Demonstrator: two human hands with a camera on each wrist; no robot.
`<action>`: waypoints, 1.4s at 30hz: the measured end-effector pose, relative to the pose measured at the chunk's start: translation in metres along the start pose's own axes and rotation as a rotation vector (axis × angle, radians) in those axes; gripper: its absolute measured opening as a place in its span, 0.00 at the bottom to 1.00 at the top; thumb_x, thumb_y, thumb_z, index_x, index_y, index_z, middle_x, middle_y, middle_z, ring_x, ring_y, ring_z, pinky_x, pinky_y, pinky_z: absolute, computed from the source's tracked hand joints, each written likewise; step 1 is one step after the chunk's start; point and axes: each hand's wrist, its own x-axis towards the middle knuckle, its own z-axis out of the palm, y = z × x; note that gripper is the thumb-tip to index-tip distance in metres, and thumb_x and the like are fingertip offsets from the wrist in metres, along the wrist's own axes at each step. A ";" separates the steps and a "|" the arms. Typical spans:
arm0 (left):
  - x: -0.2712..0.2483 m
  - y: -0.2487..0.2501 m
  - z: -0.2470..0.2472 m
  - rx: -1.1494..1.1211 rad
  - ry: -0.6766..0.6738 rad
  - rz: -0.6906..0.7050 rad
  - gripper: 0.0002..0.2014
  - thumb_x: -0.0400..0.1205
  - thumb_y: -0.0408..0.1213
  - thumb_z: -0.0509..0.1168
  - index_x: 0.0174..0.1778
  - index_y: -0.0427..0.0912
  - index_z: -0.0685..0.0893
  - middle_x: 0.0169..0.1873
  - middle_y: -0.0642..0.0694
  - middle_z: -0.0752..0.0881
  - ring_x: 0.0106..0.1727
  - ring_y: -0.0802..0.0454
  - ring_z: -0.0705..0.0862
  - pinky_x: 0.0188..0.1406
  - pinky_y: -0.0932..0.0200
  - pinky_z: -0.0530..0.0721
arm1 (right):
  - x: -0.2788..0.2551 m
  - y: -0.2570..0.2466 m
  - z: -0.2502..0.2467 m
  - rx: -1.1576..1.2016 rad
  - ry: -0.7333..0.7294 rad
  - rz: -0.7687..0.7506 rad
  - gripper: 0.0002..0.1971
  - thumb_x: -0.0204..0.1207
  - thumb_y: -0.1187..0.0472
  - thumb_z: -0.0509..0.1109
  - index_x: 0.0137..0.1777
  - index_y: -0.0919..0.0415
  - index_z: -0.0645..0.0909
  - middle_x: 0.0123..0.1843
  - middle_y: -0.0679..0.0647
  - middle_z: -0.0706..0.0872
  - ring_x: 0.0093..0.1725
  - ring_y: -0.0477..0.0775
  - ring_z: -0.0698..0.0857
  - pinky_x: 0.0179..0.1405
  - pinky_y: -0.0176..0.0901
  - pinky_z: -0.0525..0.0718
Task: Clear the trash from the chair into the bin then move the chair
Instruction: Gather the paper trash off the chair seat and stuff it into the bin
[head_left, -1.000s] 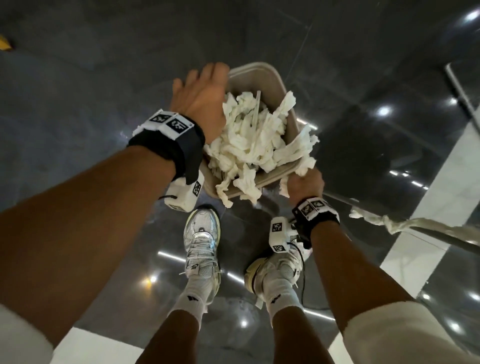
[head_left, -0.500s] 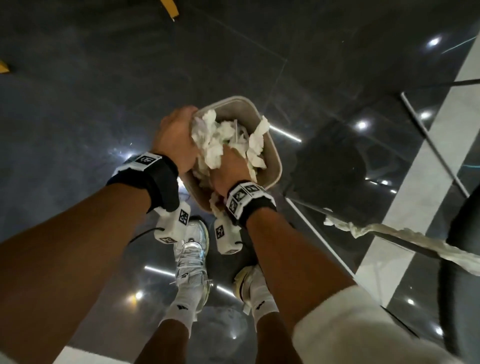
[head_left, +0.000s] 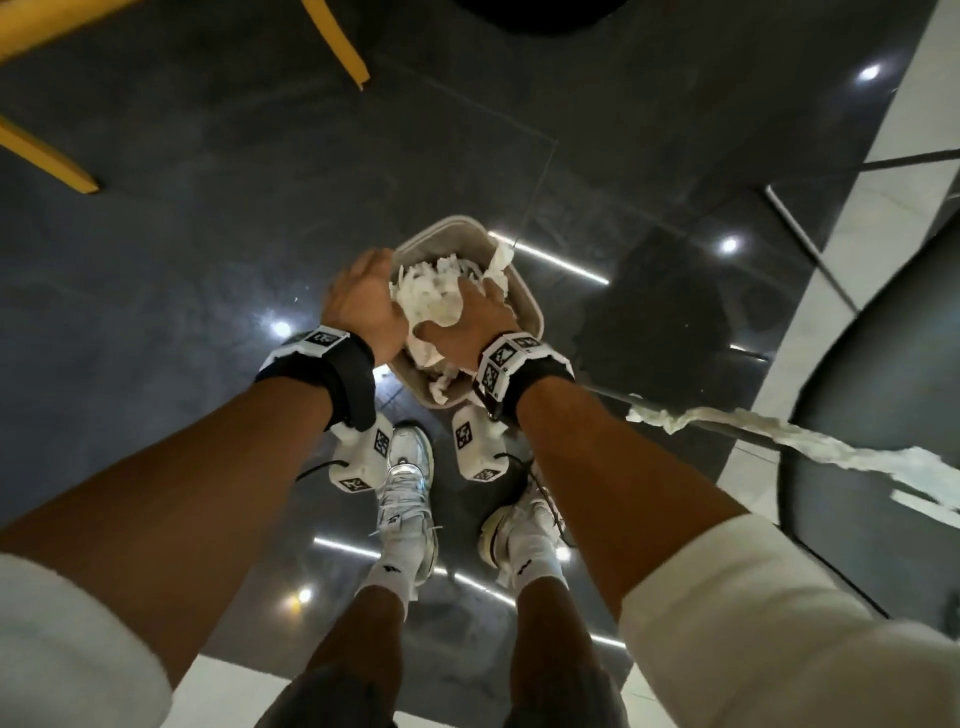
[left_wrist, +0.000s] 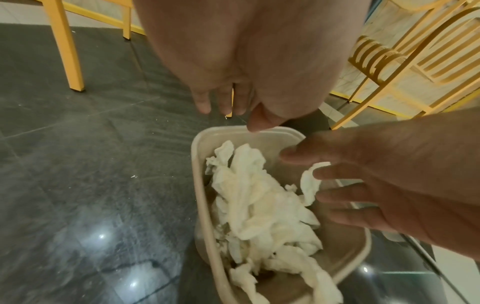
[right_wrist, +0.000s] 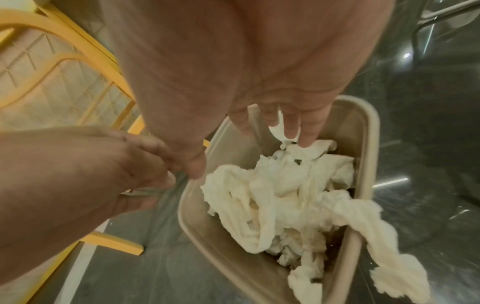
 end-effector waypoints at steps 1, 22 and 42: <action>-0.008 0.006 -0.006 0.001 -0.005 -0.004 0.33 0.78 0.31 0.60 0.83 0.43 0.65 0.82 0.39 0.69 0.81 0.35 0.69 0.81 0.41 0.68 | -0.023 -0.006 -0.016 0.035 0.044 -0.015 0.53 0.58 0.26 0.59 0.85 0.46 0.58 0.87 0.56 0.61 0.85 0.65 0.65 0.82 0.61 0.66; -0.216 0.318 0.107 -0.222 -0.370 0.355 0.28 0.79 0.46 0.71 0.77 0.54 0.75 0.74 0.47 0.65 0.68 0.52 0.77 0.69 0.72 0.68 | -0.343 0.283 -0.209 0.409 0.642 0.225 0.12 0.80 0.62 0.66 0.61 0.54 0.85 0.55 0.57 0.89 0.52 0.60 0.88 0.57 0.44 0.82; -0.270 0.434 0.151 0.090 -0.272 0.925 0.26 0.69 0.36 0.63 0.65 0.45 0.76 0.46 0.55 0.76 0.51 0.46 0.78 0.59 0.48 0.74 | -0.380 0.393 -0.194 0.605 0.662 0.446 0.08 0.75 0.60 0.68 0.52 0.56 0.85 0.51 0.58 0.91 0.55 0.65 0.87 0.53 0.45 0.83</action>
